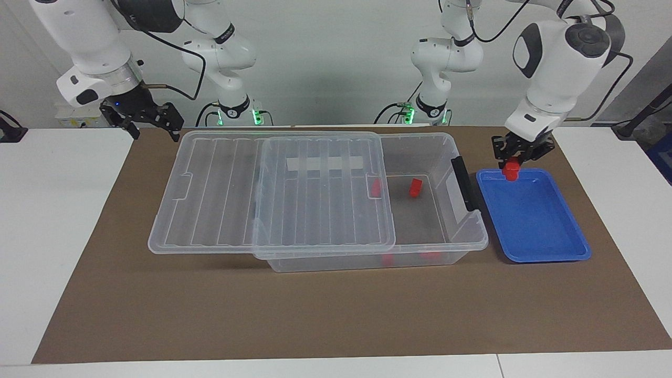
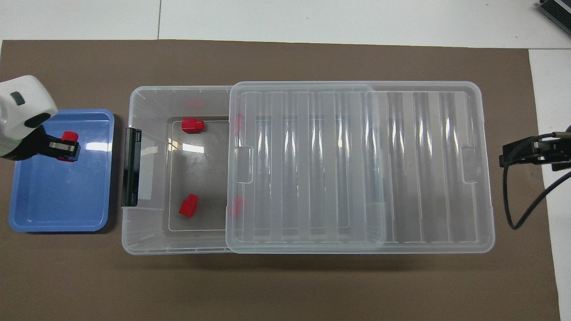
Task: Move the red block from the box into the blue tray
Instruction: 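Lower the red block into the blue tray with the left gripper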
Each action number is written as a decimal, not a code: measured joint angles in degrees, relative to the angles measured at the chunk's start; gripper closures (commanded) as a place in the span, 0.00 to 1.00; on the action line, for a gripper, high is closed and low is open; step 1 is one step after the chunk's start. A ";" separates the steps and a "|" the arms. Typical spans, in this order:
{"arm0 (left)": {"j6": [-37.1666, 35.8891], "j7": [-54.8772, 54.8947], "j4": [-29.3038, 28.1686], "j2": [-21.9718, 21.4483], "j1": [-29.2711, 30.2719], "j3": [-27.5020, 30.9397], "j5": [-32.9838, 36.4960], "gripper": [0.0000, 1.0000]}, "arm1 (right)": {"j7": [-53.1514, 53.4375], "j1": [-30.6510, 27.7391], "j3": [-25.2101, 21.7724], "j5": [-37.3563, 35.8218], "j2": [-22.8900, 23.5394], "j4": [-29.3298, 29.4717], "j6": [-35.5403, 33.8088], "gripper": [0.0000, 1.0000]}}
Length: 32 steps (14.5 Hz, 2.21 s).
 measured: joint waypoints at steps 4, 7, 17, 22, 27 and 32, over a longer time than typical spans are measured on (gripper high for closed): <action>2.68 12.05 -0.92 -0.01 8.33 0.04 0.00 1.00 | 0.00 -0.01 -0.08 0.00 0.00 0.00 0.00 0.00; 9.79 15.68 -5.40 -0.02 11.40 0.05 0.00 1.00 | -0.03 -0.16 -0.10 -0.01 0.00 0.00 0.10 0.00; 25.97 0.71 -16.94 1.84 12.91 -0.83 -3.48 1.00 | -11.18 -6.68 -0.57 -0.44 -0.09 -4.79 10.04 0.02; 32.22 -0.72 -19.74 3.45 12.93 -0.72 -4.09 1.00 | -17.25 -9.81 -0.74 -2.19 0.12 -9.83 19.18 0.73; 36.03 -0.72 -20.92 6.22 12.93 -0.84 -4.09 1.00 | -20.42 -10.15 -0.75 -2.18 2.77 -13.52 26.12 1.00; 41.50 -0.72 -23.87 8.34 12.93 -0.84 -4.11 1.00 | -23.89 -10.13 -0.58 0.93 5.72 -14.51 28.22 1.00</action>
